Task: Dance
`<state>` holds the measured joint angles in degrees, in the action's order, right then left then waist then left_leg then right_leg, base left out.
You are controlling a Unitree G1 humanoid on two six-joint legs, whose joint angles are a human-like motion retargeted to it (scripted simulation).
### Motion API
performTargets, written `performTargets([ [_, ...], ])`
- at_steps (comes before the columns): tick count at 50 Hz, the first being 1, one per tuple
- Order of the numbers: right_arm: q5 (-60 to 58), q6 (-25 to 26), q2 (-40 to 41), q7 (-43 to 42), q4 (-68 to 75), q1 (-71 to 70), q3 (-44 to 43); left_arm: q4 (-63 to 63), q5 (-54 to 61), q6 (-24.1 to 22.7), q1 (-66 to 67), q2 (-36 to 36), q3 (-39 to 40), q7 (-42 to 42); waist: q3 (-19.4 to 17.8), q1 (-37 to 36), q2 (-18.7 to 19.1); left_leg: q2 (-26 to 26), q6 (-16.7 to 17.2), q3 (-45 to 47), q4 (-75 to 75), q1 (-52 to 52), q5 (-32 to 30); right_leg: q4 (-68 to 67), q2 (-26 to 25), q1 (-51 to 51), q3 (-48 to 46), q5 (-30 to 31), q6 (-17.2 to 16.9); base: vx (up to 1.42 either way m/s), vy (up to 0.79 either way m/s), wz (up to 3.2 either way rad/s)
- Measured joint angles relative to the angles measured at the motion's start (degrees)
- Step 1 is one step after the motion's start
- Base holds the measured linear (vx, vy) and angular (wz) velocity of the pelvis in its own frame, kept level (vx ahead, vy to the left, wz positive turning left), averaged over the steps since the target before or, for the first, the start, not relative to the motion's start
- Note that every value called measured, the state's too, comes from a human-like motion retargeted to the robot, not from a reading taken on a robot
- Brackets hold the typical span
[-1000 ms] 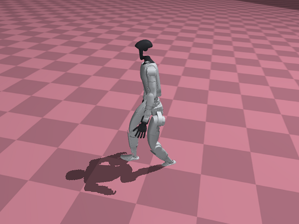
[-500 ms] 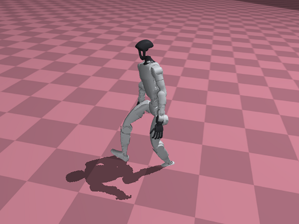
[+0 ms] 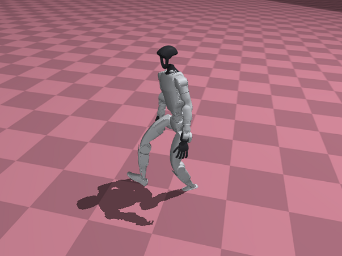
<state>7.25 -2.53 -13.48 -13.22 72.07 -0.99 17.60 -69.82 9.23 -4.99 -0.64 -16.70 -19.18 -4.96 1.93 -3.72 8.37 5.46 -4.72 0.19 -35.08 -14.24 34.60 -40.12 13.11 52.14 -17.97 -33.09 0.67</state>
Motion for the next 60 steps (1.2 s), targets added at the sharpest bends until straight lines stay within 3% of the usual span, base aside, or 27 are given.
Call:
performTargets([
  [20,-0.58,-0.58,-0.24,-0.44,-2.42,-1.53,1.40,2.41,-0.25,-0.68,-0.91,-0.17,-1.94,-1.24,0.59,1.06,-1.44,-0.30,0.98,1.67,-0.97,-1.96,-0.33,-1.77,3.54,4.63,-4.64,-4.43,1.98,-0.04,0.00,0.02],
  [22,-0.50,-0.58,-0.53,-0.68,-2.37,-2.40,1.35,2.72,-0.39,-0.68,-1.75,-0.29,-1.95,-1.45,0.53,1.52,-1.85,0.46,1.07,1.34,4.03,0.04,-2.57,0.55,3.84,4.07,-4.99,-3.75,2.22,0.00,0.00,0.00],
  [38,0.37,-1.02,-0.38,-2.12,-2.85,-2.75,1.61,4.21,-0.88,-1.85,-2.58,-0.56,-4.89,-2.40,1.97,2.13,-3.01,0.97,1.16,2.03,2.03,-2.59,-2.27,-3.58,5.05,4.53,-2.79,0.52,0.68,-0.02,0.00,0.01],
  [42,1.20,-0.97,-0.39,-1.46,-2.66,-2.64,1.98,4.19,0.40,-2.05,-2.78,-0.15,-5.46,-1.97,1.51,2.87,-3.96,1.85,0.38,1.49,1.29,-2.02,-1.77,-12.23,5.24,2.93,0.81,2.00,0.78,-0.01,0.05,0.22],
  [49,4.44,-1.67,-0.18,0.43,-2.63,-1.91,2.76,4.35,3.49,-2.02,-3.11,0.79,-5.88,-1.09,-0.50,4.43,-7.56,5.67,-1.27,0.68,-1.20,0.35,-0.71,-38.98,5.35,-0.93,9.03,6.79,1.09,-0.03,0.06,0.30],
  [52,6.46,-2.12,-0.28,1.49,-2.68,-2.15,2.66,4.26,4.14,-1.62,-4.33,0.95,-5.81,-0.36,-1.55,4.18,-9.41,7.61,-2.02,0.45,2.17,3.19,-2.61,-50.18,3.50,-2.75,13.24,9.15,0.26,-0.03,0.06,0.16],
  [60,9.40,-2.67,-0.04,3.28,-2.95,-0.80,2.26,3.96,3.30,-0.95,-5.26,1.47,-7.02,1.32,0.92,2.51,-10.82,7.90,-2.84,0.36,4.28,1.35,-4.87,-73.92,-2.66,-3.72,17.00,13.35,-1.02,-0.01,0.02,0.01],
])
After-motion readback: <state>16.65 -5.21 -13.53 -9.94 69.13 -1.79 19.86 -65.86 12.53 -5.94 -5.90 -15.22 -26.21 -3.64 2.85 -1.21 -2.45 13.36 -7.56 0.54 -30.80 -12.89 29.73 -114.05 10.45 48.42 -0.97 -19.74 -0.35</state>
